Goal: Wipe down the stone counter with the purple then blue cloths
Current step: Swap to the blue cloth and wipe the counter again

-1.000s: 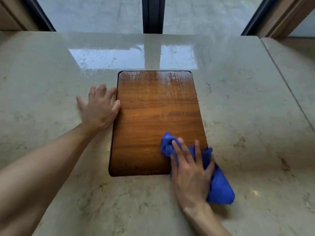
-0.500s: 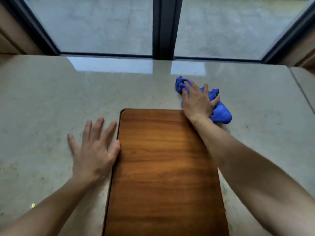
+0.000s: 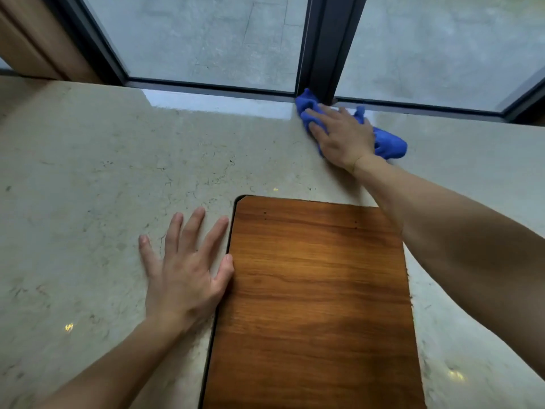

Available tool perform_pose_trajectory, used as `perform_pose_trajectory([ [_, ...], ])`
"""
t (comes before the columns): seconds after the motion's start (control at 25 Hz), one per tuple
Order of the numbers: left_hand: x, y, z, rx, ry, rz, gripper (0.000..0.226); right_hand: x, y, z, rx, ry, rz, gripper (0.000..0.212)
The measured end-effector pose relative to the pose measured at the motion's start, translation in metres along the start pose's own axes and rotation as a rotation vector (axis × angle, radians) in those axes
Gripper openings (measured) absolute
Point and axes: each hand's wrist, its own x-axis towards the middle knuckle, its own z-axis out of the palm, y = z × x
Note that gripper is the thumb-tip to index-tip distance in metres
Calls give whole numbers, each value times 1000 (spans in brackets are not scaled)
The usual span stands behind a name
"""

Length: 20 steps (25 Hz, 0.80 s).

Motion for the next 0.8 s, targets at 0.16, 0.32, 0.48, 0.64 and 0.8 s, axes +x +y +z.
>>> perform_pose_trajectory([
  [0.16,1,0,0,-23,4,11,66,-74,-14,7,2,-39,-83,47],
  [0.32,-1,-3,5,4,33,33,64,-176,-36,24,44,-42,-72,44],
  [0.48,-7,-4,1,-38,46,51,61,-310,-84,49,0,27,-48,41],
  [0.64,-40,-14,-4,-92,57,149,55,-447,-126,73,14,83,-88,44],
  [0.8,-95,-33,-12,-15,90,193,45,-548,-162,79,-44,116,-77,43],
])
